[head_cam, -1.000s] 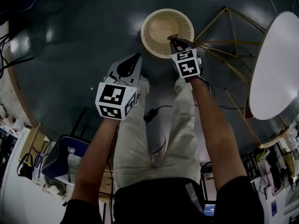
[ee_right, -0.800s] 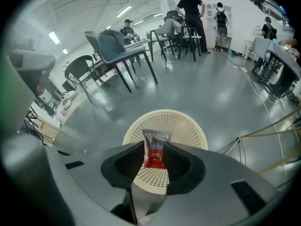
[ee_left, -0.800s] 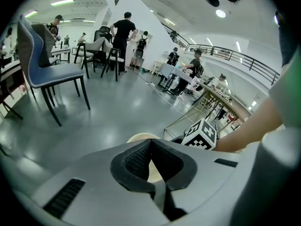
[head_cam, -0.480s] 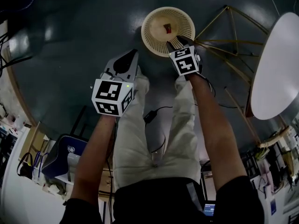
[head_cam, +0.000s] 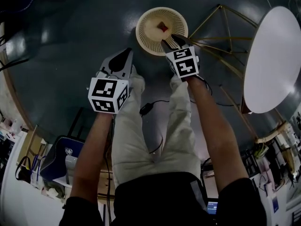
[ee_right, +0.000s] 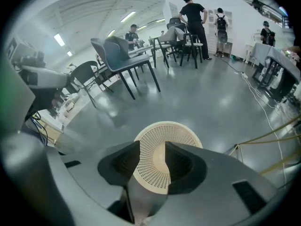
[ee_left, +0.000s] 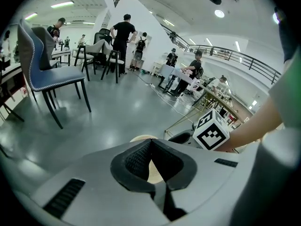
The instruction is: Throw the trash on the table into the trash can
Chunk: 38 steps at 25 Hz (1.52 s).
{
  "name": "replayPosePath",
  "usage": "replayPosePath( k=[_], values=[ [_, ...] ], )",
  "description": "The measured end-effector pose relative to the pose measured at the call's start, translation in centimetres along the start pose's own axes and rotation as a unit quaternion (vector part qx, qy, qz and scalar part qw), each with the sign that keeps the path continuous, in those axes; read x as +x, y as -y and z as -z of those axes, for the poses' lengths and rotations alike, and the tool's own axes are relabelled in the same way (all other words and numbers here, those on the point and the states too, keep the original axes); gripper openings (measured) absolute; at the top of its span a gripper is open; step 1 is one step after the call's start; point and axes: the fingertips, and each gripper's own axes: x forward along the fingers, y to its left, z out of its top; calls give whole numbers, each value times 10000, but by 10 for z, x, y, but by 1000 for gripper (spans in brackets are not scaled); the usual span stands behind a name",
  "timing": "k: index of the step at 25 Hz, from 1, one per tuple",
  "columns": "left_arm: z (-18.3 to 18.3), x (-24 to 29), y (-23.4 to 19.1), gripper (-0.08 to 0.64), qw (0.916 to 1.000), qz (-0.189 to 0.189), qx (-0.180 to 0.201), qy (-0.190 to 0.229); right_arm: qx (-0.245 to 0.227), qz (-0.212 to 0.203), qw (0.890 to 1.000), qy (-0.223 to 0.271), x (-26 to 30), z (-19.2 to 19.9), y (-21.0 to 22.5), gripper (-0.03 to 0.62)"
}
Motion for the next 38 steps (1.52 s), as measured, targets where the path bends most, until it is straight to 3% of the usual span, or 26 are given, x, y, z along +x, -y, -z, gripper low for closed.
replayPosePath(
  k=[3, 8, 18, 25, 38],
  values=[
    [-7, -8, 8, 12, 10000, -8, 28, 39, 65, 11, 10000, 74, -19, -5, -3, 170],
    [-26, -23, 24, 12, 9998, 19, 133, 113, 296, 32, 9992, 278, -57, -17, -13, 87],
    [-86, -50, 59, 12, 9985, -104, 252, 477, 528, 84, 9952, 818, -145, -60, -21, 26],
    [-118, -72, 105, 12, 9938, 13, 960, 568, 691, 165, 9921, 1032, -205, -88, -25, 20],
    [-160, -133, 154, 12, 9936, -66, 871, 717, 323, -141, 9865, 1600, -309, -140, -53, 18]
  ],
)
